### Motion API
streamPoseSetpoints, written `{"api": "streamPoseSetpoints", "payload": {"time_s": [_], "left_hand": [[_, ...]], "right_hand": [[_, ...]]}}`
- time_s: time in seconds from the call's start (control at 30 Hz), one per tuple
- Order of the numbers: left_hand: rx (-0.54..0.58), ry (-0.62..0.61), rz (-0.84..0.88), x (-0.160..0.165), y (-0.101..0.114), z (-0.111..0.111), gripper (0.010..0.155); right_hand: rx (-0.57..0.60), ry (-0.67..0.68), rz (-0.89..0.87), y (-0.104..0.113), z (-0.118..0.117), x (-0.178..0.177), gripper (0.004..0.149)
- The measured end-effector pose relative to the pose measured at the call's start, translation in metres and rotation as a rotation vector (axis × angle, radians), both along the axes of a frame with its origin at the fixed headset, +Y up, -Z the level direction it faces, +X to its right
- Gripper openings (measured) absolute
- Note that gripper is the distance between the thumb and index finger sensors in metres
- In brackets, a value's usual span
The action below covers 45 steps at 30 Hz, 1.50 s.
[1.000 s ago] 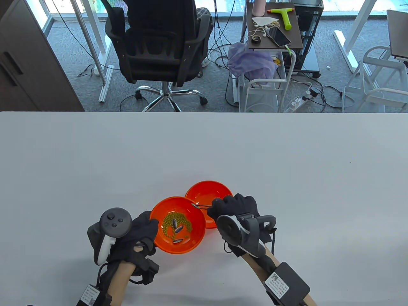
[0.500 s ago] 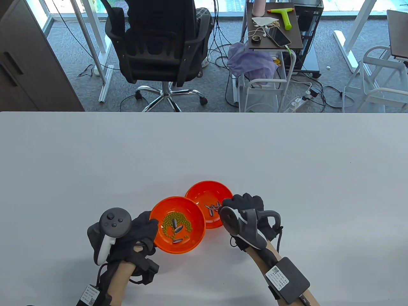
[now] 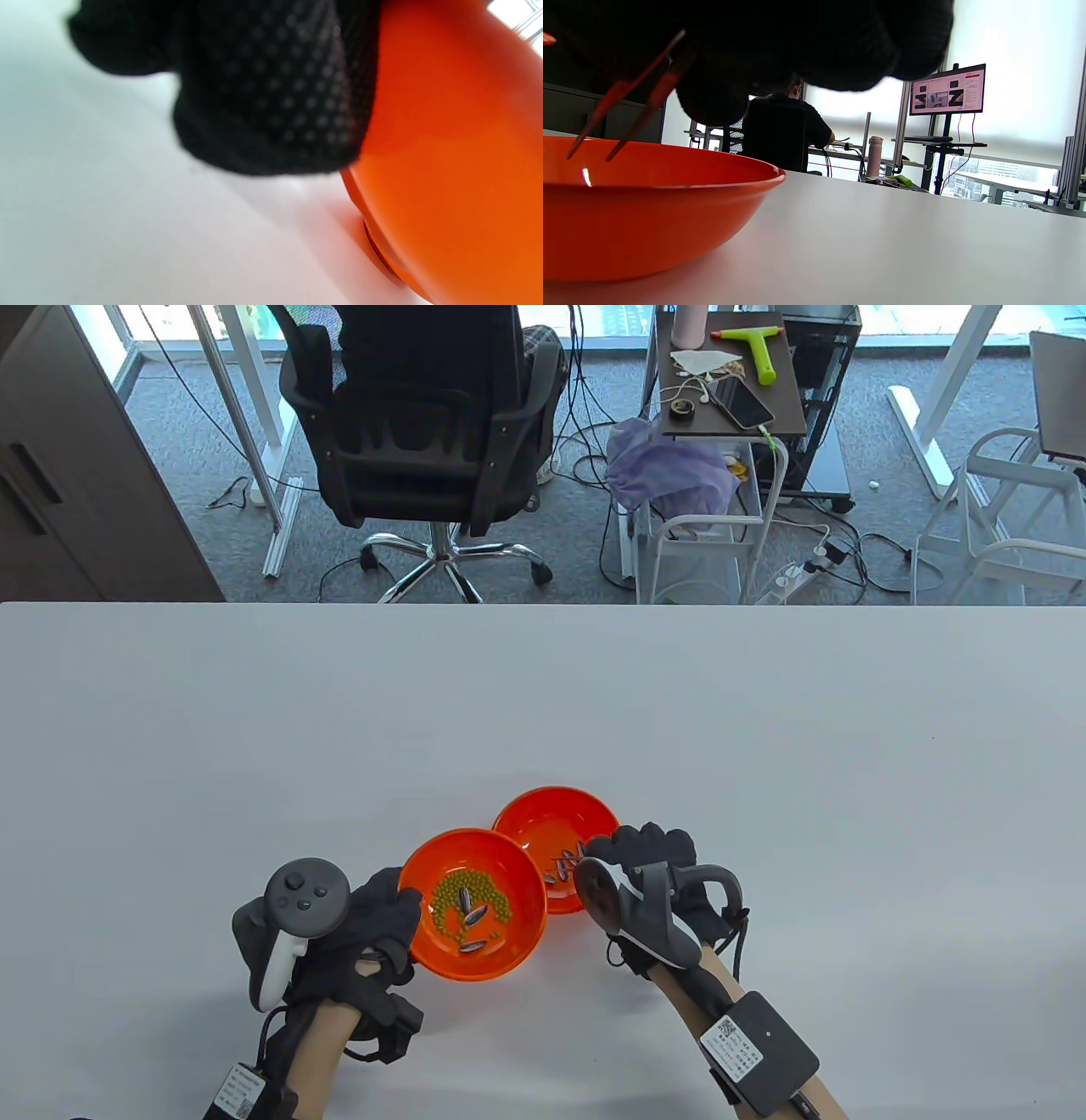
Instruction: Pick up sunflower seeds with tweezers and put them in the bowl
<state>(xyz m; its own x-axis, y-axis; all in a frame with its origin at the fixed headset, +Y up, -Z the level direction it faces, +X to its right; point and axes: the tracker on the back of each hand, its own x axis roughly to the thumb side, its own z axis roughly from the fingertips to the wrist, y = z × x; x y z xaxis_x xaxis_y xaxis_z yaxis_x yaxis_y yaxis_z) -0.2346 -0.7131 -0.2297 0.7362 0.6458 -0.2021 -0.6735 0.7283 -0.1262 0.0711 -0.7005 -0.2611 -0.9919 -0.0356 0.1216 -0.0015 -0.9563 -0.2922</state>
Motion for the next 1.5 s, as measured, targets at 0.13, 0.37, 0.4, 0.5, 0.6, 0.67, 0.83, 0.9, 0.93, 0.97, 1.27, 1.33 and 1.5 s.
{"api": "streamPoseSetpoints", "payload": {"time_s": [0.13,0.37,0.4,0.5,0.6,0.67,0.83,0.9,0.93,0.97,1.27,1.33,1.5], "left_hand": [[0.000,0.000,-0.001,0.000,0.000,0.000,0.051],[0.000,0.000,-0.001,0.000,0.000,0.000,0.051],[0.000,-0.001,-0.001,0.000,0.000,0.000,0.051],[-0.001,-0.002,0.000,0.000,0.000,0.000,0.051],[0.000,-0.002,0.000,0.000,0.000,0.000,0.051],[0.000,-0.002,0.001,0.000,0.000,0.000,0.051],[0.001,-0.003,0.002,0.000,0.000,0.000,0.051],[0.002,-0.002,0.002,0.000,0.000,0.000,0.051],[0.002,-0.003,0.002,0.000,0.000,0.000,0.051],[0.001,-0.003,0.003,0.000,0.000,0.000,0.051],[0.003,-0.005,0.005,0.000,0.000,0.000,0.051],[0.002,-0.005,0.006,0.000,0.000,0.000,0.051],[0.000,-0.006,0.003,0.000,-0.001,0.000,0.051]], "right_hand": [[0.068,-0.017,-0.078,0.009,0.003,0.005,0.046],[0.161,0.014,-0.230,0.028,0.012,0.009,0.046],[0.166,0.023,-0.254,0.031,0.014,0.008,0.046],[0.163,0.079,-0.289,0.035,0.018,0.003,0.046],[0.121,0.170,-0.274,0.038,0.023,-0.006,0.046],[0.076,0.252,-0.251,0.037,0.026,-0.015,0.046],[0.007,0.365,-0.164,0.031,0.033,-0.033,0.042],[-0.014,0.385,-0.149,0.029,0.035,-0.037,0.042],[-0.015,0.396,-0.133,0.028,0.036,-0.039,0.042],[-0.014,0.406,-0.116,0.027,0.038,-0.042,0.046],[0.000,0.427,-0.010,0.020,0.044,-0.053,0.046],[-0.001,0.427,-0.001,0.019,0.045,-0.054,0.046],[0.009,0.440,-0.015,0.019,0.045,-0.055,0.041]]}}
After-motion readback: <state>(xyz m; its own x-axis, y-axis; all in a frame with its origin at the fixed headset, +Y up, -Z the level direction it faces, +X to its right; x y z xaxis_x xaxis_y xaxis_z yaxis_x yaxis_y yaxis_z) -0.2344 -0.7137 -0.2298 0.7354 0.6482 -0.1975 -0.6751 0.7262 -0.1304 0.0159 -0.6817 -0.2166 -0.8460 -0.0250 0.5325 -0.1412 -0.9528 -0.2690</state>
